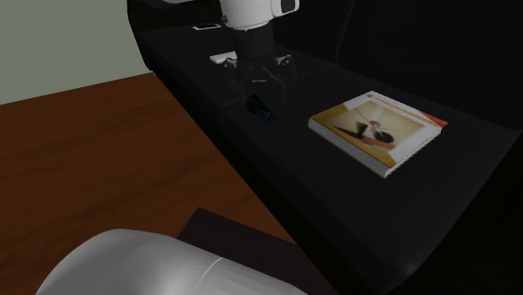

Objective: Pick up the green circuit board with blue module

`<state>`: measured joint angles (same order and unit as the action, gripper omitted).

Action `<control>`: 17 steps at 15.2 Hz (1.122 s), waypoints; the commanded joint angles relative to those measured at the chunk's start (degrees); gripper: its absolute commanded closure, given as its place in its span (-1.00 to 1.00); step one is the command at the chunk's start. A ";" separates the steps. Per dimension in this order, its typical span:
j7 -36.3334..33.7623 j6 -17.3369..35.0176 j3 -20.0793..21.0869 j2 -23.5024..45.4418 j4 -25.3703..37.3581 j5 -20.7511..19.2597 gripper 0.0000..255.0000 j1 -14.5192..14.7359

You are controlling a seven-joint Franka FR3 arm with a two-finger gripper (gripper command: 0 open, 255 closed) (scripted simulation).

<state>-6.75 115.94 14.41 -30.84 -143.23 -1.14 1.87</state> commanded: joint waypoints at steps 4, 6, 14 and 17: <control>-0.75 4.38 0.58 1.49 -2.72 -0.33 -1.00 -0.14; -0.83 4.86 0.64 1.66 -3.05 -0.35 -1.00 -0.15; -0.83 4.81 0.63 1.59 -3.06 -0.34 1.00 -0.13; -0.69 4.02 0.53 1.37 -2.48 -0.32 1.00 -0.11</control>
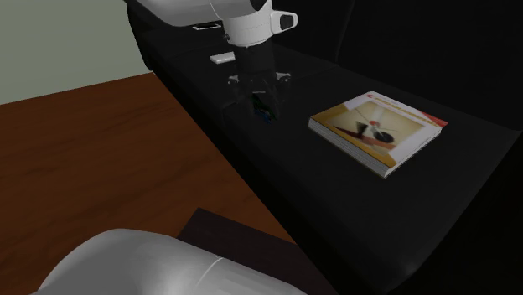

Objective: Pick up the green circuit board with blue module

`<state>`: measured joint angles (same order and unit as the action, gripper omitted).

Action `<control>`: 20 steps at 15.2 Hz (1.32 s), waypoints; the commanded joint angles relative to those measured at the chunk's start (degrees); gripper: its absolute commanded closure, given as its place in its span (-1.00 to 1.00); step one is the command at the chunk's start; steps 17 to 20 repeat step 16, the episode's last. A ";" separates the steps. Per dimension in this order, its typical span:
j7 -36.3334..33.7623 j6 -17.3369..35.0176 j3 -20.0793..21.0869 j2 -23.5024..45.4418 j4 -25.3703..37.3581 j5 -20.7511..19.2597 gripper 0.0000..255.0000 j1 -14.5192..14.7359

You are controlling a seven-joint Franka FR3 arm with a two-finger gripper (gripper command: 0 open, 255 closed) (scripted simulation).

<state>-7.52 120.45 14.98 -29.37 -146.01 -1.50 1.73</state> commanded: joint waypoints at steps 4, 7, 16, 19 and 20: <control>0.59 -3.82 -0.40 -1.07 2.70 0.15 1.00 0.07; 0.94 -6.26 -0.65 -1.64 4.60 0.19 1.00 0.08; 1.68 -11.92 -1.16 -2.44 9.50 0.18 1.00 0.00; 1.68 -11.92 -1.16 -2.44 9.50 0.18 1.00 0.00; 1.68 -11.92 -1.16 -2.44 9.50 0.18 1.00 0.00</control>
